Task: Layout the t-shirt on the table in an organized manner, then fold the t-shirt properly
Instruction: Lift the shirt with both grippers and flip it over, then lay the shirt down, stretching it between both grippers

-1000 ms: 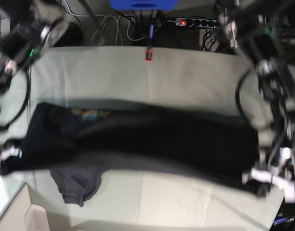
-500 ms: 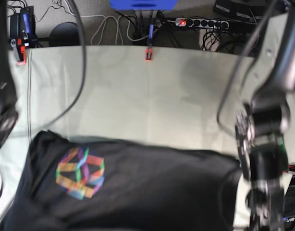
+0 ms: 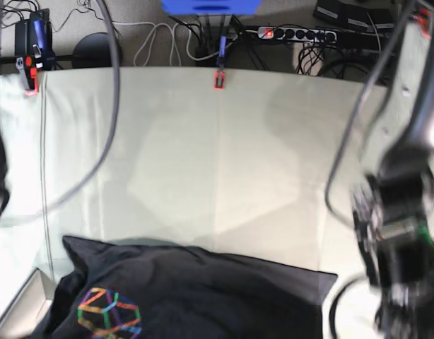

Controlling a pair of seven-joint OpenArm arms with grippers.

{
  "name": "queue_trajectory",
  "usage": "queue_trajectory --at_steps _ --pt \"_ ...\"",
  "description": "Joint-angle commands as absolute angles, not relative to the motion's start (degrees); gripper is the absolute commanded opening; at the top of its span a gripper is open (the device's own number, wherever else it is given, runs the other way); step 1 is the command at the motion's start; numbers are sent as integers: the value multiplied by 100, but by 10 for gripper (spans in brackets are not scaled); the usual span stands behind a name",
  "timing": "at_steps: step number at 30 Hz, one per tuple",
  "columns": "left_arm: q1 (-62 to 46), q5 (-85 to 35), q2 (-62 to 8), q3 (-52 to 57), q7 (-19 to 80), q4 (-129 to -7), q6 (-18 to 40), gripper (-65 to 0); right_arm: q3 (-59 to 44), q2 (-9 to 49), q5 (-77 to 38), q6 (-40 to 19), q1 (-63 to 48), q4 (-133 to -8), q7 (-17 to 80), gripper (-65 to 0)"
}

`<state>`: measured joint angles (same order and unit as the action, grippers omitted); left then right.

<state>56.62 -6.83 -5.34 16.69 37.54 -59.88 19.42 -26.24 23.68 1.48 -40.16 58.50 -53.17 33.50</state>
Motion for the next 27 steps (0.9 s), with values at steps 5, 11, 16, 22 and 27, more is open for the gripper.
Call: queue_trajectory --at_steps 5,11,16,22,27 --pt "4831 -708 -646 1912 4022 -7204 1903 -649 -3055 2440 -4 -4000 5024 -6105 3152 -650" --pt "3389 -708 -664 2097 4435 -8303 1886 -648 -3468 2255 4 -4000 3530 -6800 3160 -650" --pt "2448 -708 -444 2826 4989 -9068 1938 -648 -3468 1956 4 -4000 1912 -7890 3160 -650" --pt "1376 -708 -303 3600 5490 -9719 1947 -648 -3811 1393 4 -4000 198 -9156 3160 -650" --pt "611 -708 -312 4048 5516 -9754 1947 -649 -4277 1068 13 -4000 -567 -9710 3160 -650"
